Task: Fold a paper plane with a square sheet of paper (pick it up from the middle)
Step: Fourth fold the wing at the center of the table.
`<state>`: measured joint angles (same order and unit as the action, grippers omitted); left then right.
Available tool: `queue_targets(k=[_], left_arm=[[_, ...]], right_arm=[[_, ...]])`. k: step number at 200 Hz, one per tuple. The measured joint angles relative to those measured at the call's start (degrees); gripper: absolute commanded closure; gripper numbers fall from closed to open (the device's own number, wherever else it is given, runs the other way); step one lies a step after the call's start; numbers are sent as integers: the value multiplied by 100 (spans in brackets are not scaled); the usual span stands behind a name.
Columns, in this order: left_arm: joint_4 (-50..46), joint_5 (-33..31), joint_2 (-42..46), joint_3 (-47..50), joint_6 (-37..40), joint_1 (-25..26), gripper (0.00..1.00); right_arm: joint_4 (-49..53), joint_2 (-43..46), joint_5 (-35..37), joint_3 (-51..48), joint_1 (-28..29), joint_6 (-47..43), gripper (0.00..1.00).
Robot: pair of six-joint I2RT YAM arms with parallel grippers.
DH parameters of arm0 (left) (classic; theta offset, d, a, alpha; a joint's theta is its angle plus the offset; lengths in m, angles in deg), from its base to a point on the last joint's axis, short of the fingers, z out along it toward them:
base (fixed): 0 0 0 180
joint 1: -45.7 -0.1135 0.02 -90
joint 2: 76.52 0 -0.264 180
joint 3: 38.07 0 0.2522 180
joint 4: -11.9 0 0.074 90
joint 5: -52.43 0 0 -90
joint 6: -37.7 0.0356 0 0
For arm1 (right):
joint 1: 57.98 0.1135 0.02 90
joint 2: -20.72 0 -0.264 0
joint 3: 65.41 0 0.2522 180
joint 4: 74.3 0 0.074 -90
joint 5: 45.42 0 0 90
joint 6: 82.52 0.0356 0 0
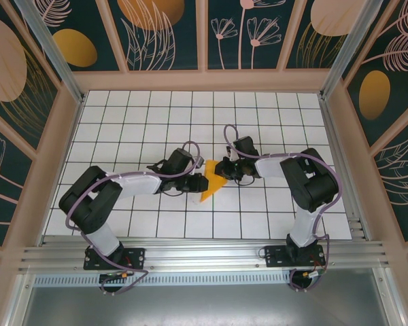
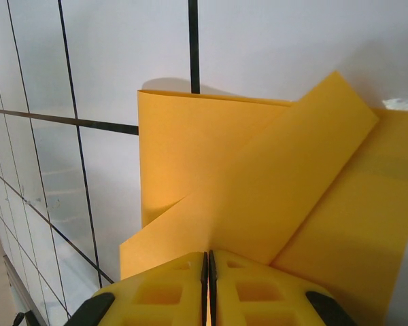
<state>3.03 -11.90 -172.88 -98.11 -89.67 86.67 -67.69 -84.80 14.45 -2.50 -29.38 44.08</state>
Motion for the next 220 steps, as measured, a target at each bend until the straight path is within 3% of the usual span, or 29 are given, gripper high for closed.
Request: queue_targets(k=[68, 220], left_arm=[[26, 179, -157, 0, -59, 177, 79], [-129, -61, -378, 129, -59, 179, 83]], right_arm=[[7, -20, -4, 28, 0, -2, 88], [28, -57, -20, 74, 0, -2, 88]])
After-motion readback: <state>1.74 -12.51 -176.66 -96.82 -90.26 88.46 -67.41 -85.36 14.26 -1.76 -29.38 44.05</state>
